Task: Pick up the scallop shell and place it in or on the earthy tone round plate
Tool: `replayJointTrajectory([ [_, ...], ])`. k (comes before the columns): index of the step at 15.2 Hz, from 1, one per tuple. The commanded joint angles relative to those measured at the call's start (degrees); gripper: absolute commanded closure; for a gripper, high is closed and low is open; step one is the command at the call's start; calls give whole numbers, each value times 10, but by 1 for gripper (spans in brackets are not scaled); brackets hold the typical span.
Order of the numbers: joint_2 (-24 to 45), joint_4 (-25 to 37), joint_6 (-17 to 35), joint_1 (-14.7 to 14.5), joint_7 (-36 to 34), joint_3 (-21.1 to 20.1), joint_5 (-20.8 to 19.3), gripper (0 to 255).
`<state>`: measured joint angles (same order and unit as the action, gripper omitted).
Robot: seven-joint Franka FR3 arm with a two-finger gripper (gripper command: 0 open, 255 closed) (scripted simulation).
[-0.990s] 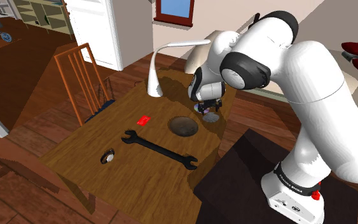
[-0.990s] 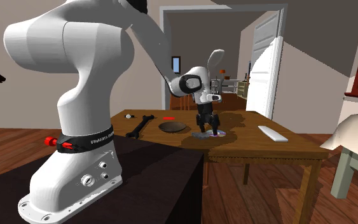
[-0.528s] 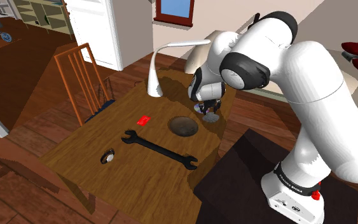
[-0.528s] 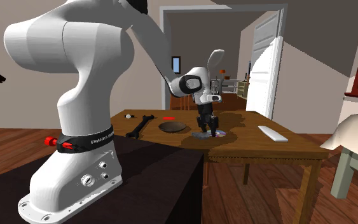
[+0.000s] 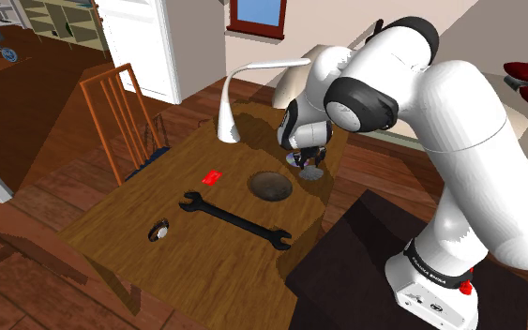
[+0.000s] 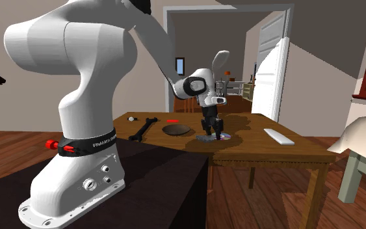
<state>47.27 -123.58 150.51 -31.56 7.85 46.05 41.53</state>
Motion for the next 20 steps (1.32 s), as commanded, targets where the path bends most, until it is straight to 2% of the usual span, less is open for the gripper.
replayJointTrajectory([
  [1, 0, 0, 0, 0, 0, 0, 0, 255],
  [15, -74, -30, -64, -83, -30, 108, -71, 255],
  [16, -69, -29, -59, -77, -29, 99, -65, 255],
  [17, -69, -29, -59, -77, -29, 99, -65, 0],
  [19, -11, 10, -145, -126, -158, 125, -88, 0],
  [20, 18, 38, -193, -139, -217, 129, -95, 0],
])
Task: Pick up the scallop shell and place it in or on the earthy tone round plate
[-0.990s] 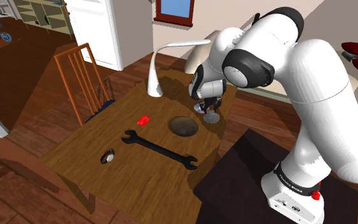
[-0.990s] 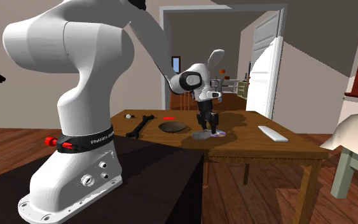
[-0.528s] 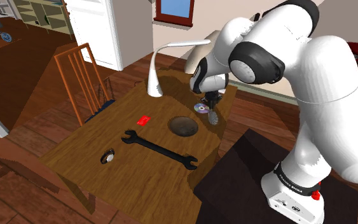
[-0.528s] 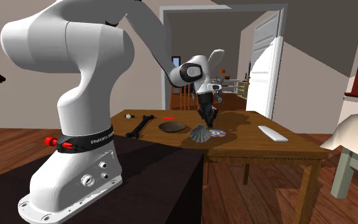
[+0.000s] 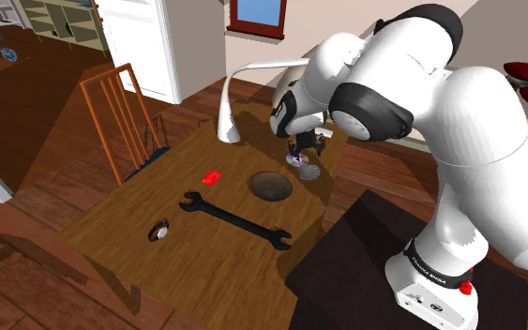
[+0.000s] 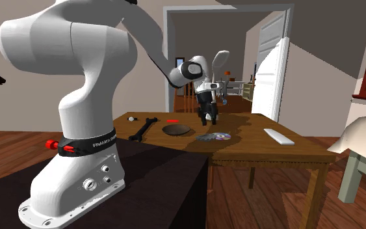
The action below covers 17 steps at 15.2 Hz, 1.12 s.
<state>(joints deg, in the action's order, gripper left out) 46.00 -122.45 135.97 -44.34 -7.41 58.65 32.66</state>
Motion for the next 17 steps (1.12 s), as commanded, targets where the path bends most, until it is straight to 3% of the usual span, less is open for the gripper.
replayJointTrajectory([
  [1, 58, 60, -98, -17, -121, 3, -14, 0],
  [3, 111, 140, -203, -8, -226, -6, -23, 0],
  [4, 121, 158, -224, -4, -246, -9, -25, 0],
  [11, 141, 132, -178, 8, -233, -33, -3, 0],
  [17, 141, 132, -178, 8, -233, -33, -3, 0],
])
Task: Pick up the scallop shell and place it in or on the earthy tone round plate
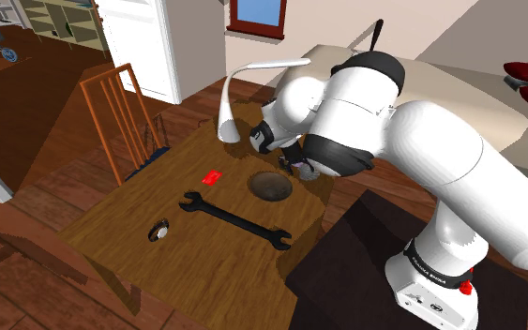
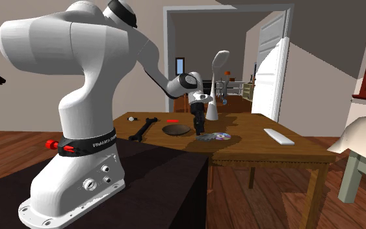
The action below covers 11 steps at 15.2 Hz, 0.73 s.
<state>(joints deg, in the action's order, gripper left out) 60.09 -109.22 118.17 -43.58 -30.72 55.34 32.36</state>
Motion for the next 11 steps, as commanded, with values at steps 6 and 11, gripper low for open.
replayJointTrajectory([
  [6, 0, 0, 0, 0, 0, 0, 0, 255],
  [11, 0, 0, 0, 0, 0, 0, 0, 255],
])
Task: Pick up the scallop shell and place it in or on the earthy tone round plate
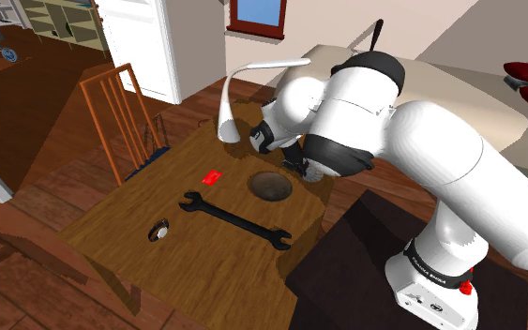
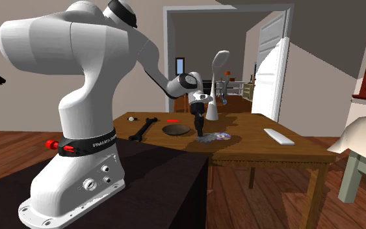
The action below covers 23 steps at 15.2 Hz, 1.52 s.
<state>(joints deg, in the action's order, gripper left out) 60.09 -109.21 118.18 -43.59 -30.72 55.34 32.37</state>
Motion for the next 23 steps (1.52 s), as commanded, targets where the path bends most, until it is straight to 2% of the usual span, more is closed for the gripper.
replayJointTrajectory([
  [1, 0, 0, 0, 0, 0, 0, 0, 255],
  [20, -85, -22, -76, -62, 3, 96, -64, 255],
  [23, -86, -9, -95, -80, -19, 93, -63, 255],
])
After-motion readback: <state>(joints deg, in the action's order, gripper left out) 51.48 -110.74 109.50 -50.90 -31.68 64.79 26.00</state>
